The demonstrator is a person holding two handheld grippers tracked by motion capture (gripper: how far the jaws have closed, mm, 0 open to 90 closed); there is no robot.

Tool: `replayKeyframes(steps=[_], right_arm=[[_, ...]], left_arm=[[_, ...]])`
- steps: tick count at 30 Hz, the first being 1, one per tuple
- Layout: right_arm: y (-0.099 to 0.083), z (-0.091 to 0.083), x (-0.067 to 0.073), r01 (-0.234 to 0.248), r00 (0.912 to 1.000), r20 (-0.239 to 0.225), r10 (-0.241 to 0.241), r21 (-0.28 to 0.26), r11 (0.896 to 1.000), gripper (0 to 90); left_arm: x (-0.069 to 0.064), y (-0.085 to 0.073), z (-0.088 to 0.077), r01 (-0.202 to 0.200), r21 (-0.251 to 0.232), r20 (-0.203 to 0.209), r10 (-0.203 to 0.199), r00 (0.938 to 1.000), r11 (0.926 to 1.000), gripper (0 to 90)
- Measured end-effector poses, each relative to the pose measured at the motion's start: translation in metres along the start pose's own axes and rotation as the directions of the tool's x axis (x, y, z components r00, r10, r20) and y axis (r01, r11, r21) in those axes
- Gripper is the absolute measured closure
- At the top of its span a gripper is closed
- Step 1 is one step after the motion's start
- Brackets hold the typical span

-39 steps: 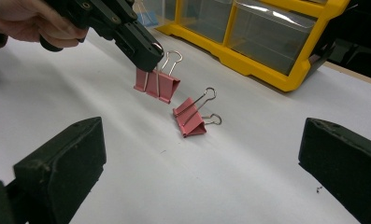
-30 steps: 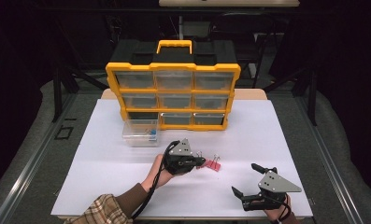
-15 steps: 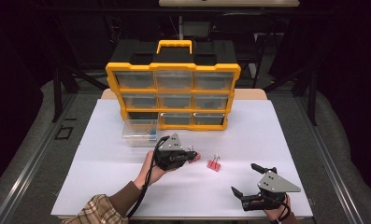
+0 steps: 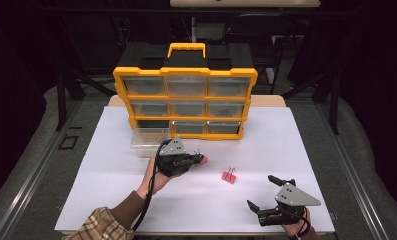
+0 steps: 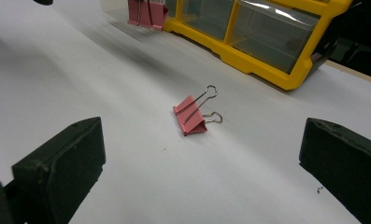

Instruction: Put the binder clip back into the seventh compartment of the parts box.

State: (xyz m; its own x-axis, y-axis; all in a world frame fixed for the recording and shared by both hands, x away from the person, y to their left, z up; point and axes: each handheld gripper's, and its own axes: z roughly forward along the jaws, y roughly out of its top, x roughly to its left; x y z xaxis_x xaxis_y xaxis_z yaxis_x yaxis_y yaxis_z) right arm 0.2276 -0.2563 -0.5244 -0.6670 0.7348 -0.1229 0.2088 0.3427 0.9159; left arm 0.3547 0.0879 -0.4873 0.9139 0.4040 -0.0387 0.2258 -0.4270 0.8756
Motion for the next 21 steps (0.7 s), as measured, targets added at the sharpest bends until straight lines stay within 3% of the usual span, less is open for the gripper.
replayKeyframes(steps=[21], right_arm=[[0.000, 0.002, 0.000, 0.002, 1.0000, -0.004, -0.002, 0.011, 1.000, 0.0]], left_arm=[[0.018, 0.008, -0.030, 0.026, -0.089, -0.079, -0.033, 0.9963, 0.9956, 88.2]])
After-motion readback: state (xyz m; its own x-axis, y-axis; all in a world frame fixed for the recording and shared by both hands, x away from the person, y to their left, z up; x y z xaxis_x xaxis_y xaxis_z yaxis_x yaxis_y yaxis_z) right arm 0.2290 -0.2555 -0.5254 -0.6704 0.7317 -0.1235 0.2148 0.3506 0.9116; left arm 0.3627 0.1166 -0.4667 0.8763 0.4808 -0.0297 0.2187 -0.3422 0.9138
